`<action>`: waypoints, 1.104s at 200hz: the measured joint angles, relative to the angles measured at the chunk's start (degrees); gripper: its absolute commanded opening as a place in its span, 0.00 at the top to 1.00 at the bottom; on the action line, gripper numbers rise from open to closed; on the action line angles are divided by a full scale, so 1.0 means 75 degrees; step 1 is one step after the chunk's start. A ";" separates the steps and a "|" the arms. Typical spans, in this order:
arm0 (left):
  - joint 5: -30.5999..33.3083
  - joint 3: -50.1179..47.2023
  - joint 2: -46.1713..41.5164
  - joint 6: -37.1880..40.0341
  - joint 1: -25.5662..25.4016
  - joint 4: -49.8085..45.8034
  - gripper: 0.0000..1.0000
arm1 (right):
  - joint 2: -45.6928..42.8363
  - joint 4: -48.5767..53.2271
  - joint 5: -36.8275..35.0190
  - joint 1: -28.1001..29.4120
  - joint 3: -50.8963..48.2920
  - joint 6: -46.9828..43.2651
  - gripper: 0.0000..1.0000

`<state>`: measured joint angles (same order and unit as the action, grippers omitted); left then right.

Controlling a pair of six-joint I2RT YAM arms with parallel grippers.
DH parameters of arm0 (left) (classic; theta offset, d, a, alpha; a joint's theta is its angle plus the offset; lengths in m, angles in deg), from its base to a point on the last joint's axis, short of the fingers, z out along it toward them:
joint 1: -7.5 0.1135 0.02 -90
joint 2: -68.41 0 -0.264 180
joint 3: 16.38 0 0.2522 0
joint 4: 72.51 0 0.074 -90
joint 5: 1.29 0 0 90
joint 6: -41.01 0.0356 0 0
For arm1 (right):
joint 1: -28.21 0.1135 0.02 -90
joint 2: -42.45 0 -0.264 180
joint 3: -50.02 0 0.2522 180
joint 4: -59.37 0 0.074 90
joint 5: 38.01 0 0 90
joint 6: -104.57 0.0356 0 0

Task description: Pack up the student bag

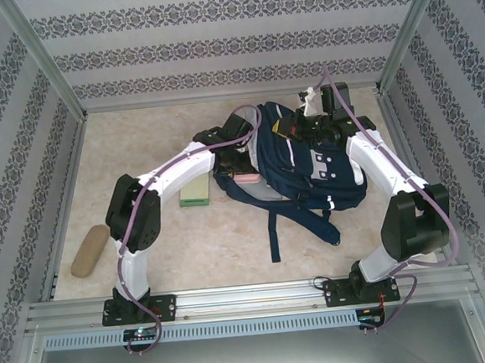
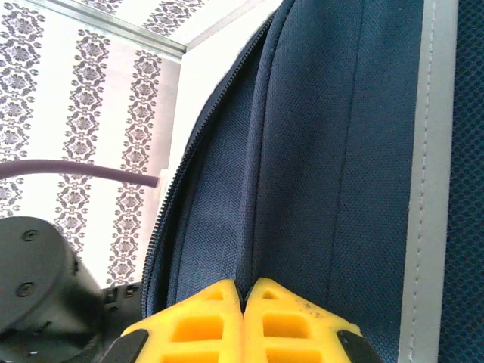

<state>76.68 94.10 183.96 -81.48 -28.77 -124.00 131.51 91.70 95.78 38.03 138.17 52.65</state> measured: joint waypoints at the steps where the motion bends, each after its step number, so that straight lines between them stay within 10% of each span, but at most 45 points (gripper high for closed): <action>1: 0.0000 0.0017 0.0017 -0.0003 -0.0003 0.0006 0.20 | 0.0000 -0.0003 0.0000 0.0000 -0.0003 0.0000 1.00; 130: 0.0379 0.0723 0.1192 -0.0134 -0.0070 0.0140 0.19 | -0.0012 -0.0219 0.0111 0.0009 -0.0242 0.0160 0.99; 221: 0.0560 0.0289 0.0871 -0.0152 -0.0154 0.0152 0.00 | -0.0012 -0.0227 0.0172 0.0009 -0.0300 0.0160 0.97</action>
<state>80.87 96.27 190.49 -82.62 -29.93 -122.87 131.42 90.00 97.07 38.10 135.92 53.85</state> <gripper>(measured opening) 0.994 0.065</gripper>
